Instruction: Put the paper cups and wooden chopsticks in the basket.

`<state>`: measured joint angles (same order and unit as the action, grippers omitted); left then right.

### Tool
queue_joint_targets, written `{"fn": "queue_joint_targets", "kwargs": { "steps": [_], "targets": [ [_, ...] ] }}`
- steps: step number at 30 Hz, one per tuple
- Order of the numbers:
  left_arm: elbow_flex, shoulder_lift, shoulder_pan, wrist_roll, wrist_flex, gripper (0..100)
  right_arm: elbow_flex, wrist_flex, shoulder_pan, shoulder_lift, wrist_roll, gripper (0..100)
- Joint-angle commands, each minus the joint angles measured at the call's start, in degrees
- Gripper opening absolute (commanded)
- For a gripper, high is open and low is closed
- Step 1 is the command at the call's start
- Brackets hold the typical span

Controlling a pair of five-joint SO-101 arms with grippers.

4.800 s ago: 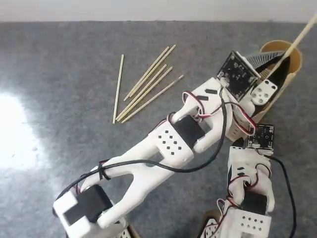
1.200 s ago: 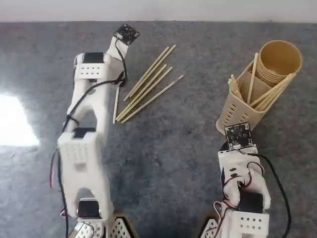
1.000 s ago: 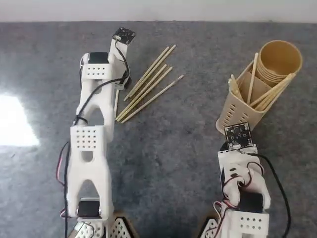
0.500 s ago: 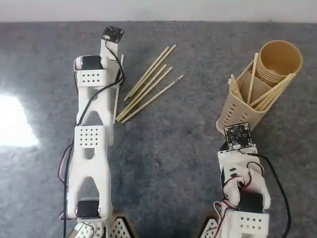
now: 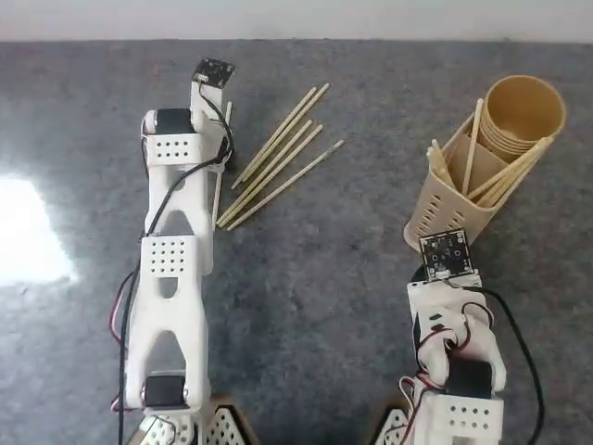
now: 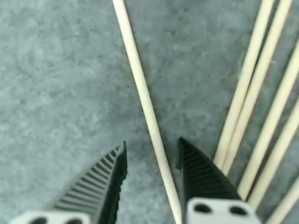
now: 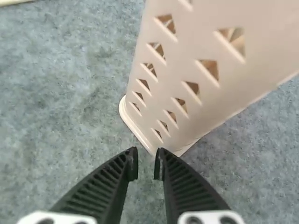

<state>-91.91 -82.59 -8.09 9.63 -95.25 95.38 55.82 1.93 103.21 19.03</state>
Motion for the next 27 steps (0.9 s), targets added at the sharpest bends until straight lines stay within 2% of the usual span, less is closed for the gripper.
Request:
{"fn": "queue_joint_targets", "kwargs": {
  "steps": [1, 4, 9, 20, 27],
  "targets": [
    [-1.71, 0.18, 1.32, -0.18, 0.09, 9, 0.88, -0.4, -0.57, 0.84, 0.53, 7.0],
    [-1.71, 0.18, 1.93, 1.67, 0.09, 1, 0.88, -0.4, -0.57, 0.84, 0.53, 6.9],
    [-1.71, 0.18, 3.25, 8.18, -3.52, 1, 0.88, -0.4, -0.57, 0.84, 0.53, 6.9],
    [-2.07, 1.58, 4.22, 8.35, -5.45, 1, 0.88, -0.4, -0.57, 0.84, 0.53, 6.9],
    [1.8, 14.59, 6.07, 7.12, -5.63, 1, 0.88, -0.4, -0.57, 0.84, 0.53, 6.9]
  ]
}}
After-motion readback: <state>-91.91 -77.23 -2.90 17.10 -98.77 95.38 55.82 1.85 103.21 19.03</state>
